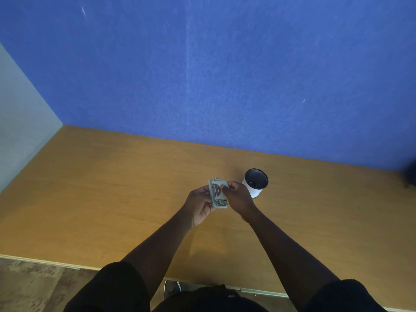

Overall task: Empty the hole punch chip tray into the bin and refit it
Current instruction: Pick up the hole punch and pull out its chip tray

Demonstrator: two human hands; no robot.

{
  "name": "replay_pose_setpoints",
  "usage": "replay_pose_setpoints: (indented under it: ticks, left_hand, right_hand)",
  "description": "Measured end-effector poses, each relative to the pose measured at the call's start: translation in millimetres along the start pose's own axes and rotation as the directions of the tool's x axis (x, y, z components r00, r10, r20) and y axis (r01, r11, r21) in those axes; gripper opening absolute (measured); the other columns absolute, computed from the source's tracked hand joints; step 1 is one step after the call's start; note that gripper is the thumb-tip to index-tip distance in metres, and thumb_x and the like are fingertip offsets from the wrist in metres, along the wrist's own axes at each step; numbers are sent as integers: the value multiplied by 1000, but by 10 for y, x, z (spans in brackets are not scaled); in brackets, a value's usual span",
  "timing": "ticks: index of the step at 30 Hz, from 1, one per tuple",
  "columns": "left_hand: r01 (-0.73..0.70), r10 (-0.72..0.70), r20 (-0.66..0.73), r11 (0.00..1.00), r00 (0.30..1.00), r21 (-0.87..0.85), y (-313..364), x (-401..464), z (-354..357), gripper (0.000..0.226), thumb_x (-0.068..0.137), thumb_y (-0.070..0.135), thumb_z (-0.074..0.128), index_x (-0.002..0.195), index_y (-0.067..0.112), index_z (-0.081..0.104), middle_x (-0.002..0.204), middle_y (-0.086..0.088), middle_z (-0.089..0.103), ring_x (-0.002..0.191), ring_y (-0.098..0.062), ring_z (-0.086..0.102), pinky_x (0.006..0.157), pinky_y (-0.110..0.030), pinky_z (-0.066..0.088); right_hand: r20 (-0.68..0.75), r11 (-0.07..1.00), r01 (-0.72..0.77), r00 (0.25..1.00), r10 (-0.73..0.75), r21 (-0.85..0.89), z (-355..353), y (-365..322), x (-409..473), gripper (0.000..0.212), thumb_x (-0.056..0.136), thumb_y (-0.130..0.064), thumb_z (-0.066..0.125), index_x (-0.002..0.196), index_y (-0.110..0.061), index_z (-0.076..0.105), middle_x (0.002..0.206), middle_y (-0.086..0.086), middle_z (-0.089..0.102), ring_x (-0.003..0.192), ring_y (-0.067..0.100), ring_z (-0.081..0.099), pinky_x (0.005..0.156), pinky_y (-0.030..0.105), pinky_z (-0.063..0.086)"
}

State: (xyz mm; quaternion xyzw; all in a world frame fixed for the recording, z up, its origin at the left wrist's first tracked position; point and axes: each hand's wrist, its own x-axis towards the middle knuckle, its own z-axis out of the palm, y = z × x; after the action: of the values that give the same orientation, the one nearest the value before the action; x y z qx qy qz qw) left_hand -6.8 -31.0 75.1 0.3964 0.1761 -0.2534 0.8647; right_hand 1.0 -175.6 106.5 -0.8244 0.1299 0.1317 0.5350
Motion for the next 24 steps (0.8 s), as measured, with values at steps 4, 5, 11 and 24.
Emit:
replay_pose_setpoints:
  ticks: [4, 5, 11, 24]
  left_hand:
    - [-46, 50, 87, 998, 995, -43, 19, -44, -22, 43, 73, -24, 51, 108, -2, 66, 98, -19, 75, 89, -29, 73, 73, -35, 61]
    - [-54, 58, 94, 997, 994, -51, 23, -48, -26, 43, 73, -23, 52, 108, -2, 66, 99, -19, 75, 90, -29, 73, 75, -36, 61]
    - [-79, 83, 99, 996, 992, -37, 41, -56, -48, 47, 75, -26, 47, 109, -1, 66, 101, -17, 74, 91, -27, 72, 80, -36, 60]
    - [-46, 47, 33, 999, 998, -21, 84, -119, -63, 50, 78, -29, 38, 117, -5, 58, 106, -22, 68, 98, -34, 66, 90, -47, 53]
  right_hand:
    - [10, 1000, 1, 1000, -1, 4, 6, -28, 27, 24, 92, -27, 57, 101, -9, 70, 90, 6, 75, 72, 13, 69, 58, 24, 50]
    - [7, 1000, 6, 1000, -6, 0, 6, -30, 33, 24, 92, -27, 57, 100, -9, 70, 88, 5, 75, 71, 11, 69, 57, 23, 49]
    - [6, 1000, 21, 1000, -21, 11, 37, -55, 71, 24, 92, -25, 56, 100, -7, 71, 90, 10, 75, 77, 20, 70, 68, 33, 54]
    - [56, 958, -122, 992, 111, 258, 69, -65, 115, 24, 96, -19, 53, 101, -2, 69, 96, 16, 69, 85, 27, 64, 80, 44, 54]
